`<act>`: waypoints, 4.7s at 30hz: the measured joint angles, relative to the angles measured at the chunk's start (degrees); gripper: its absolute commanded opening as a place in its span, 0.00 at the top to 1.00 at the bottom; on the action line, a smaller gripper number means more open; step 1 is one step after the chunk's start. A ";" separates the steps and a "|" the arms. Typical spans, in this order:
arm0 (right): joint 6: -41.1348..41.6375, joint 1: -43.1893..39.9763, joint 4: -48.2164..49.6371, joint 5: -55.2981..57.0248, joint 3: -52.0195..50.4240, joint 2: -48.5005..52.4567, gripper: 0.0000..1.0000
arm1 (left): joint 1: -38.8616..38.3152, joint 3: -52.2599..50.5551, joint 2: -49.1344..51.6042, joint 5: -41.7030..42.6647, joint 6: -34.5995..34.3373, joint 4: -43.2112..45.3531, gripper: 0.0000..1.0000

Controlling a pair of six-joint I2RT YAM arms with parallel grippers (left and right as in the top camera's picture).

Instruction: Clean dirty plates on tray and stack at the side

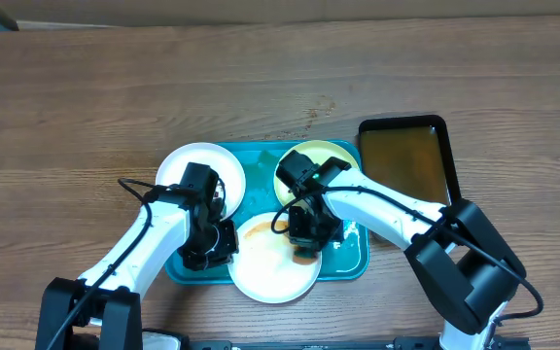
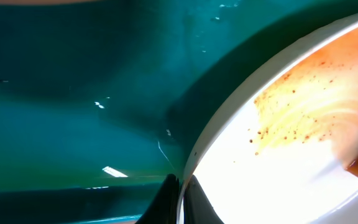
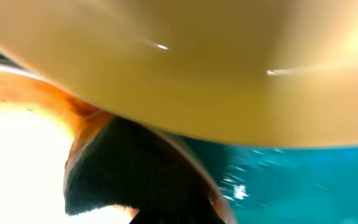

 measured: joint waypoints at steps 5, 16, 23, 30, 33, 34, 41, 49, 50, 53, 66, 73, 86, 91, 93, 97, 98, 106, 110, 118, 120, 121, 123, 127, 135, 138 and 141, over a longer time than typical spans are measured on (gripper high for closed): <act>-0.63 0.09 -0.68 3.80 -0.76 -2.14 0.96 | 0.00 0.00 0.00 1.18 -0.02 0.24 0.96; -0.50 -1.75 -2.01 14.14 -1.07 -18.40 0.96 | 0.13 0.24 0.00 -2.73 -0.90 -0.09 0.96; -0.11 -4.63 -6.08 18.82 -1.14 -21.68 0.96 | 0.13 4.20 0.00 -7.48 -0.90 -5.66 0.96; -0.39 -17.94 -9.09 20.50 -1.16 -21.68 0.96 | 0.13 10.69 -3.13 -13.07 -0.90 -10.38 0.96; -2.97 -24.39 -9.11 20.46 -1.18 -21.68 0.96 | 0.13 13.11 -6.56 -14.86 -0.92 -10.58 0.96; -4.24 -26.05 -9.03 20.41 -1.18 -21.68 0.96 | 0.13 13.64 -7.76 -15.65 -0.90 -10.60 0.96; -12.70 -34.75 -7.15 16.98 -2.40 -21.68 0.96 | 0.13 14.14 -13.05 -24.22 -0.90 -11.28 0.96; -15.06 -36.70 -5.51 15.45 -3.13 -21.68 0.96 | 0.11 17.64 -16.81 -31.58 -0.83 -10.84 0.96; -15.15 -36.70 -5.27 15.47 -3.13 -21.68 0.96 | 0.11 18.23 -17.27 -32.33 -0.70 -10.34 0.96; -15.41 -36.70 -4.59 15.34 -3.15 -21.68 0.96 | -0.96 19.39 -18.25 -34.34 0.04 -8.44 0.96; -15.82 -36.70 -3.76 15.34 -3.15 -21.66 0.96 | -20.61 19.74 -18.45 -52.57 3.93 -5.05 0.96; -15.80 -36.70 -3.89 15.32 -3.15 -21.66 0.96 | -31.43 19.78 -17.57 -60.33 5.86 -3.45 0.96; -15.80 -36.70 -4.70 15.34 -3.21 -21.66 0.96 | -31.34 19.85 -14.16 -52.59 -1.09 -8.94 0.63; -15.82 -36.70 -4.74 15.34 -3.28 -21.66 0.96 | -27.39 19.85 -14.14 -38.23 -5.95 -14.23 0.49; -15.85 -36.70 -4.81 15.32 -3.28 -21.66 0.96 | -25.77 19.82 -14.14 -33.99 -9.42 -17.00 0.36; -15.82 -36.70 -5.14 15.32 -3.28 -21.66 0.96 | -22.95 18.34 -14.16 -27.43 -16.55 -18.29 0.25; -15.80 -36.70 -5.18 15.32 -3.28 -21.66 0.96 | -22.47 17.38 -14.16 -26.21 -17.99 -18.10 0.25; -15.85 -36.70 -5.68 15.34 -3.30 -21.66 0.96 | -19.74 4.79 -14.14 -19.65 -25.31 -11.91 0.28; -15.85 -36.70 -5.75 15.32 -3.30 -21.66 0.96 | -16.57 -0.61 -14.16 -18.03 -26.86 -9.01 0.31; -15.85 -36.70 -5.81 15.32 -3.30 -21.66 0.96 | -12.68 -6.99 -14.16 -15.34 -26.34 2.27 0.45; -15.82 -36.70 -5.97 15.34 -3.30 -21.66 0.96 | -12.66 -7.65 -14.16 -14.80 -25.90 3.56 0.48; -15.85 -36.70 -6.08 15.32 -3.30 -21.66 0.96 | -12.68 -7.89 -14.16 -14.53 -25.53 3.67 0.50; -15.87 -36.70 -6.25 15.32 -3.30 -21.66 0.96 | -12.68 -8.17 -14.16 -14.34 -25.11 3.82 0.55; -15.82 -36.70 -6.27 15.32 -3.30 -21.66 0.96 | -12.68 -8.41 -14.16 -14.12 -24.83 3.93 0.65; -15.82 -36.70 -6.69 15.32 -3.30 -21.66 0.96 | -12.68 -8.41 -13.22 -14.14 -24.83 5.09 0.71; -15.85 -36.72 -6.71 15.32 -3.30 -21.66 0.96 | -12.66 -8.41 -11.04 -14.14 -24.85 5.33 0.80; -15.82 -36.70 -6.78 15.32 -3.30 -21.66 0.96 | -12.61 -8.37 -9.07 -13.94 -24.94 6.38 0.96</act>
